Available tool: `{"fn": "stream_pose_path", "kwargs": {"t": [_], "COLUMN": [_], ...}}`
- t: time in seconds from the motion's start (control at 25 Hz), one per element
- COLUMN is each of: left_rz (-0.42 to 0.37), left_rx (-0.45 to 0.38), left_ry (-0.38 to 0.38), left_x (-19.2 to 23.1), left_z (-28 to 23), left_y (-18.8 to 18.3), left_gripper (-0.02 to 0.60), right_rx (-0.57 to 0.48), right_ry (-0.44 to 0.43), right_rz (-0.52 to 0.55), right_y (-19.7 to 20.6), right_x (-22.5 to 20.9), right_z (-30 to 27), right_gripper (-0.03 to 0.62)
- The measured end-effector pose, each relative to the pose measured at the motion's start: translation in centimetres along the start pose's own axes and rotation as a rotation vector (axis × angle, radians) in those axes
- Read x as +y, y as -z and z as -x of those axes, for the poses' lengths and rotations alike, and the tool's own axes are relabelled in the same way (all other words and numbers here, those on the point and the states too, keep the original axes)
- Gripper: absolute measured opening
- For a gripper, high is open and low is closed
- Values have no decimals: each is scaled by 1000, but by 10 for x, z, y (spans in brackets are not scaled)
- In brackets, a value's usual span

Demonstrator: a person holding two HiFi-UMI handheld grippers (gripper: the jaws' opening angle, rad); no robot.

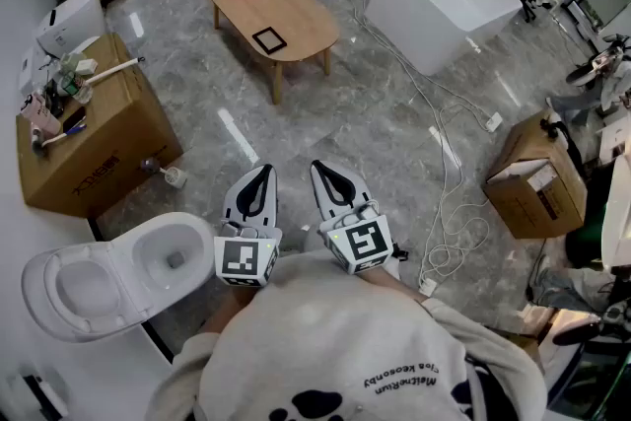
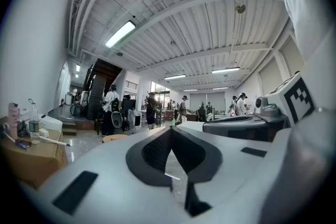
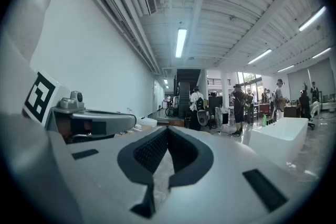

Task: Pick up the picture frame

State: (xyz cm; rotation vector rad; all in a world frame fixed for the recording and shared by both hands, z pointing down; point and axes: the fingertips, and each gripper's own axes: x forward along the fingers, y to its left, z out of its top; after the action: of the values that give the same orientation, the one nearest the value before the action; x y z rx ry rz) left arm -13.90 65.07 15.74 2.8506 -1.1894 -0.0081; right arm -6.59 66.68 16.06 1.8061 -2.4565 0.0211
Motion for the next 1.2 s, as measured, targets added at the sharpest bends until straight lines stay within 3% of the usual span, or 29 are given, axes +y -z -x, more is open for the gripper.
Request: {"fn": "stream_pose_path", "kwargs": {"t": [0.28, 0.64, 1.2], "left_rz": [9, 19, 72], "left_rx": [-8, 24, 33], "left_ry": [31, 22, -181], "left_x": [1, 26, 115], "left_z": [-5, -48, -165], "left_y": [5, 14, 2], "left_gripper": [9, 9, 9], "right_rx": [4, 0, 23], "right_ry": [17, 32, -101], "right_rz": [8, -74, -101], "right_y": [2, 14, 0], "right_x": [-1, -33, -129], "right_z": [-8, -47, -193], "right_gripper": [8, 8, 8]}}
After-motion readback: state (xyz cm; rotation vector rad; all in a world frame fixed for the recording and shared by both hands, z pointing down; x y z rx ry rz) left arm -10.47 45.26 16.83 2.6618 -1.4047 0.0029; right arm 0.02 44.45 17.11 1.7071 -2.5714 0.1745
